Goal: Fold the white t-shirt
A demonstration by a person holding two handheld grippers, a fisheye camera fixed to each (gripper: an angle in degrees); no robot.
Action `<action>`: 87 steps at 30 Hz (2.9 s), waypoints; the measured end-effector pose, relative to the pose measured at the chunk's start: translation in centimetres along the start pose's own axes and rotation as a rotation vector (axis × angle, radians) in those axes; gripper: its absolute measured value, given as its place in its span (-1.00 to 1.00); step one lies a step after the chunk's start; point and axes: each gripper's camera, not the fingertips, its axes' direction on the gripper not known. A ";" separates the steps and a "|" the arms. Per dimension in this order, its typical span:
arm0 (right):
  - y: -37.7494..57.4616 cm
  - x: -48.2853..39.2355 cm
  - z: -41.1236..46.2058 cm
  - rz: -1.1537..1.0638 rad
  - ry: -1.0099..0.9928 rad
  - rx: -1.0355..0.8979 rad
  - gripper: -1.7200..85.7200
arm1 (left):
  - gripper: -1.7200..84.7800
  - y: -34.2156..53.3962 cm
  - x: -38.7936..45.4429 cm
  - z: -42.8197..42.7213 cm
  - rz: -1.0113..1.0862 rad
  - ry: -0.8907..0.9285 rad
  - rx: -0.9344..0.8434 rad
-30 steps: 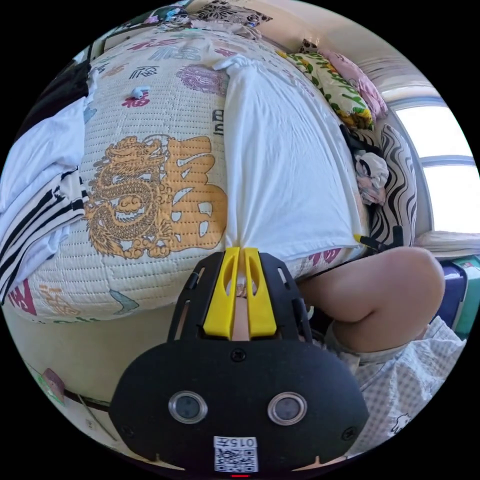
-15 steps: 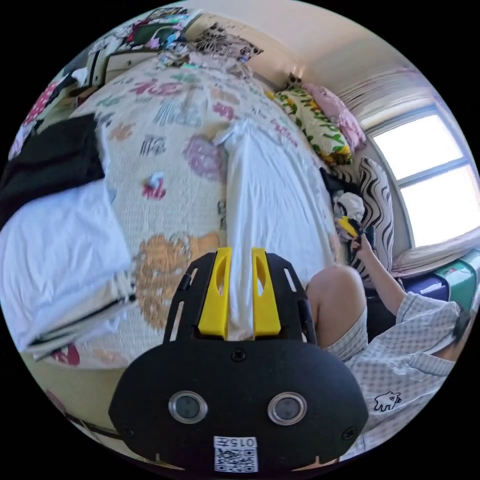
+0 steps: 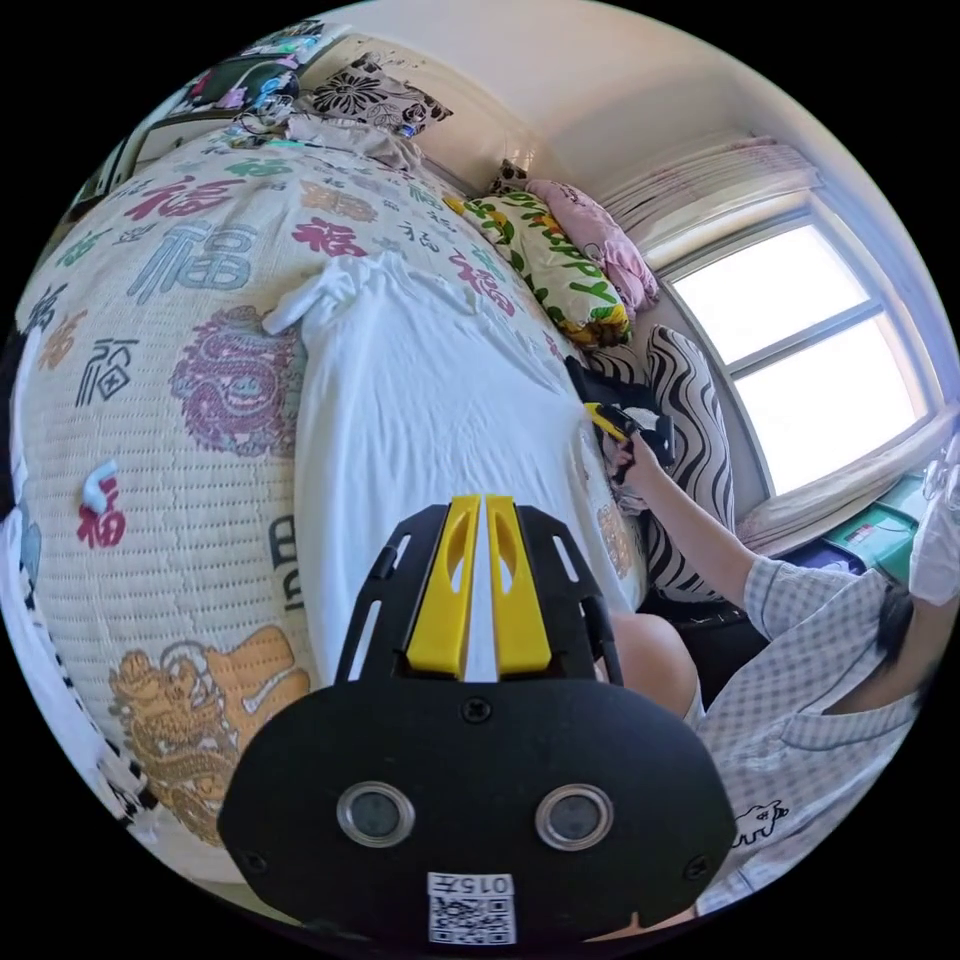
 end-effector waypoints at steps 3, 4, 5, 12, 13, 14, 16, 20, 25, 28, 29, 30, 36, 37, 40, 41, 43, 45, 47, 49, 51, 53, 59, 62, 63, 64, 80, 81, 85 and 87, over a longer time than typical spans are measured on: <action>1.9 0.6 -1.1 0.081 0.292 -0.061 -0.97 | -0.98 1.5 -0.7 -2.6 -0.033 -0.005 0.023; 2.6 0.9 -1.5 0.115 0.308 -0.099 -0.97 | -0.98 2.0 -0.9 -3.6 -0.050 -0.009 0.033; 3.6 0.8 -2.2 0.119 0.256 -0.104 -0.97 | -0.98 2.3 -1.1 -4.1 -0.060 -0.007 0.039; 11.1 -3.9 -7.5 0.017 0.022 -0.093 -0.97 | -0.97 5.7 -1.1 -10.1 -0.107 0.058 0.128; 12.9 -5.0 -8.7 -0.012 0.005 -0.087 -0.97 | -0.96 6.2 -1.0 -10.9 -0.106 0.054 0.138; 14.9 -6.2 -10.0 -0.046 -0.014 -0.076 -0.97 | -0.95 6.4 -0.9 -11.3 -0.105 0.049 0.149; 17.9 -8.2 -12.2 -0.108 -0.030 -0.028 -0.97 | -0.91 6.8 -0.9 -12.9 -0.101 0.015 0.198; 22.6 -13.6 -15.1 -0.273 0.030 0.048 -0.97 | -0.84 5.7 -2.2 -14.8 -0.131 0.016 0.252; 22.1 -19.5 -14.1 -0.471 0.032 -0.035 -0.97 | -0.82 1.2 -7.4 -15.5 -0.295 0.134 0.276; 21.4 -23.2 -12.4 -0.482 0.348 -0.030 -0.97 | -0.79 -2.0 -11.2 -14.3 -0.464 0.275 0.356; 21.5 -24.9 -11.7 -0.621 0.327 -0.042 -0.97 | -0.78 -2.6 -11.9 -13.8 -0.496 0.300 0.373; 21.4 -25.6 -11.2 -0.661 0.315 -0.042 -0.97 | -0.76 -4.0 -13.2 -12.7 -0.570 0.325 0.389; 17.7 -27.4 -3.8 -0.742 -0.020 -0.117 -0.97 | -0.78 -10.3 -18.1 -5.9 -0.810 0.380 0.408; 17.1 -27.5 -2.2 -0.750 -0.089 -0.139 -0.97 | -0.82 -11.7 -18.4 -5.1 -0.800 0.380 0.423; 16.4 -28.1 1.4 -0.758 -0.148 -0.193 -0.97 | -0.93 -15.4 -17.8 -5.1 -0.718 0.363 0.442; 16.3 -28.5 2.5 -0.768 -0.139 -0.228 -0.97 | -0.94 -16.2 -17.3 -5.6 -0.683 0.323 0.452; 16.2 -29.2 3.8 -0.767 -0.135 -0.283 -0.97 | -0.95 -19.3 -14.0 -8.9 -0.455 0.099 0.485; 16.1 -29.9 4.7 -0.745 -0.159 -0.337 -0.97 | -0.95 -21.0 -11.0 -11.1 -0.267 -0.092 0.497; 15.7 -30.8 5.9 -0.705 -0.188 -0.410 -0.97 | -0.95 -22.2 -9.3 -11.9 -0.212 -0.276 0.455; 15.2 -31.5 6.9 -0.674 -0.196 -0.462 -0.97 | -0.92 -22.9 -10.2 -11.1 -0.300 -0.386 0.329; 14.5 -32.4 7.9 -0.646 -0.221 -0.509 -0.97 | -0.88 -22.7 -11.8 -10.2 -0.386 -0.392 0.225; 13.6 -33.5 9.1 -0.615 -0.237 -0.552 -0.97 | -0.82 -21.8 -12.6 -9.8 -0.413 -0.354 0.245; 12.7 -33.8 11.7 -0.451 -0.186 -0.605 -0.97 | -0.69 -19.4 -14.1 -5.4 -0.364 -0.268 -0.002; 13.7 -32.9 12.6 -0.307 -0.138 -0.631 -0.97 | -0.77 -19.8 -13.1 -3.5 -0.298 -0.302 0.000; 14.0 -32.8 12.7 -0.279 -0.131 -0.634 -0.97 | -0.87 -20.3 -13.0 -2.8 -0.298 -0.313 -0.039; 14.5 -32.6 12.8 -0.230 -0.109 -0.640 -0.97 | -0.92 -20.5 -13.0 -2.4 -0.301 -0.330 -0.100; 16.2 -21.6 8.6 0.152 0.223 -0.622 -0.79 | -0.78 -11.3 -9.6 -0.4 -0.374 -0.191 -0.261; 16.3 -20.7 8.4 0.164 0.233 -0.641 -0.78 | -0.76 -9.7 -8.5 0.8 -0.358 -0.207 -0.333; 16.8 -16.1 6.3 0.190 0.320 -0.697 -0.77 | -0.74 -3.9 -6.1 4.9 -0.432 -0.248 -0.526; 17.5 -14.8 6.0 0.167 0.356 -0.737 -0.77 | -0.75 -2.7 -5.0 6.2 -0.438 -0.287 -0.514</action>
